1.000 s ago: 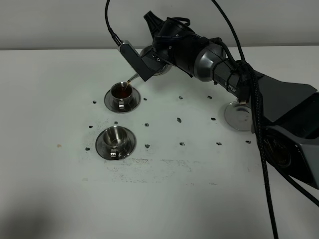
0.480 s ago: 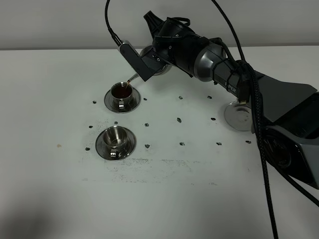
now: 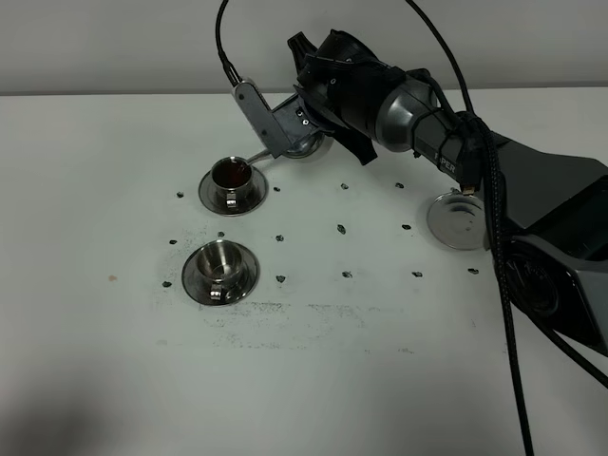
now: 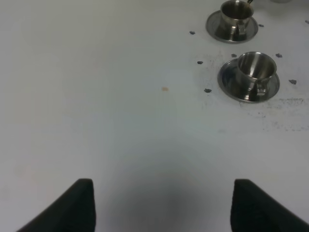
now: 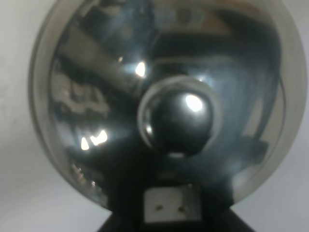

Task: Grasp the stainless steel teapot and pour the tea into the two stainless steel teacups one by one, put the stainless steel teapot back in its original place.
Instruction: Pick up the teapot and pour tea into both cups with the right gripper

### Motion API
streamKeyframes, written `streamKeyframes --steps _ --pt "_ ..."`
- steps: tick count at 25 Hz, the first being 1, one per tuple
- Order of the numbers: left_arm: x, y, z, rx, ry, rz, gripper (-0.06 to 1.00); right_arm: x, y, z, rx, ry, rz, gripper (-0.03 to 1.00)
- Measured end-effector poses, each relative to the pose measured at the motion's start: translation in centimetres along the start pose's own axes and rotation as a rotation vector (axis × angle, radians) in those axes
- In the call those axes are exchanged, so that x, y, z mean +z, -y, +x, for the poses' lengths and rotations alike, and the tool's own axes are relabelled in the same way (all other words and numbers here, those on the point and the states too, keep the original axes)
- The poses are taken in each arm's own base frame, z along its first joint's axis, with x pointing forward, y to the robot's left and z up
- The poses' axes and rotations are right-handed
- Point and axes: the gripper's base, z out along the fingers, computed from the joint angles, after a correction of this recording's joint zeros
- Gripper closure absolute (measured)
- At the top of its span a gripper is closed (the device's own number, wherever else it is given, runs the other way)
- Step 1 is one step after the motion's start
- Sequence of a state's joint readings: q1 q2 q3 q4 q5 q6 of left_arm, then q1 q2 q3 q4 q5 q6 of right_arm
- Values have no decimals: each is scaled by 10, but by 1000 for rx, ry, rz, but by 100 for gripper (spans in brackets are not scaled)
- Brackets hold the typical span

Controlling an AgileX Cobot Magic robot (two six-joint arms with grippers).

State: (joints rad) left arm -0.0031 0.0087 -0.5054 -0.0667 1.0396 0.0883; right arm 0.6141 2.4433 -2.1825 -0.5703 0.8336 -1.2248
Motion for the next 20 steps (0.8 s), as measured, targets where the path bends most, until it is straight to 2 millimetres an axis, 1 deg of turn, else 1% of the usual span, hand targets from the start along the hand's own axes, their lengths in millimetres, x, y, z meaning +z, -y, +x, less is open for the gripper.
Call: streamKeyframes --steps 3,7,10,14,20 --pt "0 0 0 0 0 0 37 -5 2 5 44 3 -7 77" --pt "0 0 0 0 0 0 37 -24 9 16 167 34 -13 77" --pt "0 0 0 0 0 0 37 -38 10 24 279 61 -60 77" --pt "0 0 0 0 0 0 37 -53 5 30 502 115 -181 77" --pt "0 0 0 0 0 0 37 -60 -2 21 863 189 -354 77"
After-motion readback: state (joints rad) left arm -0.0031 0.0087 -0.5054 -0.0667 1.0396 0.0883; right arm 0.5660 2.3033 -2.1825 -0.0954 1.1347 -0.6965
